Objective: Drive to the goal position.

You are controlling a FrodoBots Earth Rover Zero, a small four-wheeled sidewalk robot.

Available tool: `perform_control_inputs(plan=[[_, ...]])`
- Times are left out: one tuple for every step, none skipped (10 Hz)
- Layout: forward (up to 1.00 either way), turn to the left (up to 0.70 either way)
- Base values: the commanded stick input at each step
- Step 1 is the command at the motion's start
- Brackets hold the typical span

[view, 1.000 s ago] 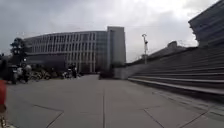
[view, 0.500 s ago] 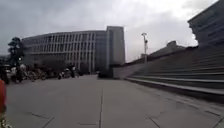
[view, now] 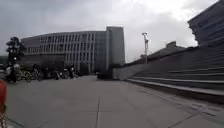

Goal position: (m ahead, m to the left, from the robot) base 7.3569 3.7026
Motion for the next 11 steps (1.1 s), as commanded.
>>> perform_control_inputs(plan=[[0.7, 0.35], [0.7, 0.35], [0.7, 0.35], [0.7, 0.35], [0.7, 0.35], [0.7, 0.35], [0.7, 0.35], [0.7, 0.35], [0.7, 0.35], [0.7, 0.35], [0.7, 0.14]])
